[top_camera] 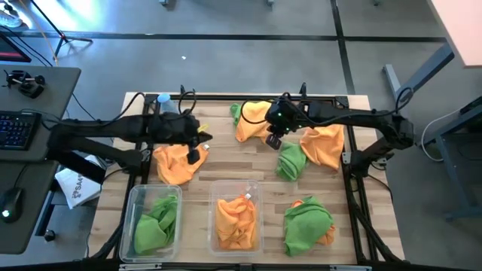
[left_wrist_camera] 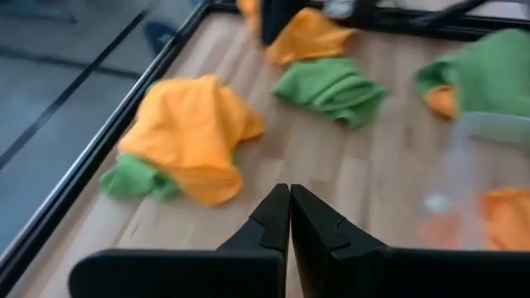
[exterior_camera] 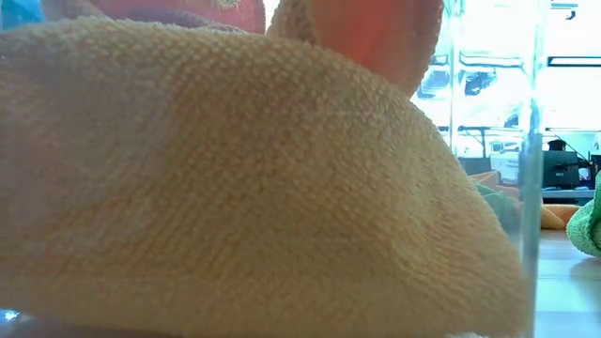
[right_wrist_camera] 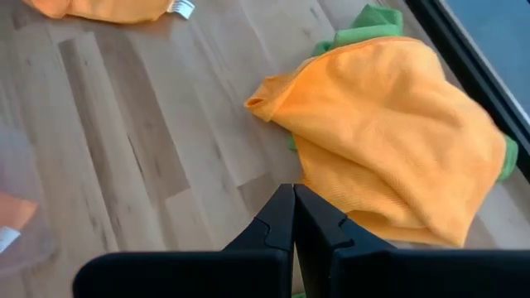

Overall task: Sort microfiber towel by color & place in baskets
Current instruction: Put the orange towel into the right transparent bin

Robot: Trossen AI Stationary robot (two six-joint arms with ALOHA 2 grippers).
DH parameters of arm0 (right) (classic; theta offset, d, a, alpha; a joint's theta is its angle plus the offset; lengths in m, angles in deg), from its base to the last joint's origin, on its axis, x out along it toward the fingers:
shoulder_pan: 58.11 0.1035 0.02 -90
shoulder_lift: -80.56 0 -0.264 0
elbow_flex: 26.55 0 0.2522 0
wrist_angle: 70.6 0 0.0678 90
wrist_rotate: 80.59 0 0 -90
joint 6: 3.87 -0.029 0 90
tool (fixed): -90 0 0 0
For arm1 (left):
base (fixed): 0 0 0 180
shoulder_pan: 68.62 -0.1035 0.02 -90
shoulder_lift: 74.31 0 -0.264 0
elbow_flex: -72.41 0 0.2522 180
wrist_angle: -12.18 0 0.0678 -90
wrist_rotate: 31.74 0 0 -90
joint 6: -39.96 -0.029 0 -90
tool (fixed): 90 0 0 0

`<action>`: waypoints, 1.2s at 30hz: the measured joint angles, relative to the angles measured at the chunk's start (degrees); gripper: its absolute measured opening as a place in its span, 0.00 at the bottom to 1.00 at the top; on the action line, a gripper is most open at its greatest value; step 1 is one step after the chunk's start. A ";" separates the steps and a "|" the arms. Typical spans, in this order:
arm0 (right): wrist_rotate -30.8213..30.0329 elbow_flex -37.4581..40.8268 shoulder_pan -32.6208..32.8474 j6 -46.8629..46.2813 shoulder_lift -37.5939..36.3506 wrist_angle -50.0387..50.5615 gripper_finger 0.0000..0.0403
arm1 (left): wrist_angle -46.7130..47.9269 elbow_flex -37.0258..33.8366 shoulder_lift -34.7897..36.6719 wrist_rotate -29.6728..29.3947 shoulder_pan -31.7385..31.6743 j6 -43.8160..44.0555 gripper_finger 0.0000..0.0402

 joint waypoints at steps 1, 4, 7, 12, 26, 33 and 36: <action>0.00 0.00 -0.23 0.05 -0.02 -0.02 0.00 | -0.28 -1.29 0.02 -0.41 -1.07 0.60 0.00; 0.00 0.00 -0.68 1.42 -0.02 -0.02 0.00 | 0.06 -3.59 -0.30 -2.34 -3.95 2.74 0.00; 0.00 0.00 -0.97 4.14 -0.02 -0.17 0.00 | 4.31 -3.92 -1.54 -3.10 -7.12 6.36 0.00; 0.03 0.00 -1.72 6.03 -0.02 -0.44 0.00 | 15.49 -2.16 -6.42 -0.08 -12.23 13.87 0.01; 0.02 0.00 -2.82 7.51 -0.02 -0.17 0.00 | 18.96 2.57 -24.03 4.82 -14.65 16.53 0.23; 0.00 0.00 -2.82 7.52 -0.02 -0.09 0.00 | 20.91 2.55 -29.93 12.02 -14.60 11.09 0.25; 0.00 0.00 -2.82 7.51 -0.02 -0.04 0.00 | 22.12 2.56 -32.45 12.01 -14.63 11.05 0.25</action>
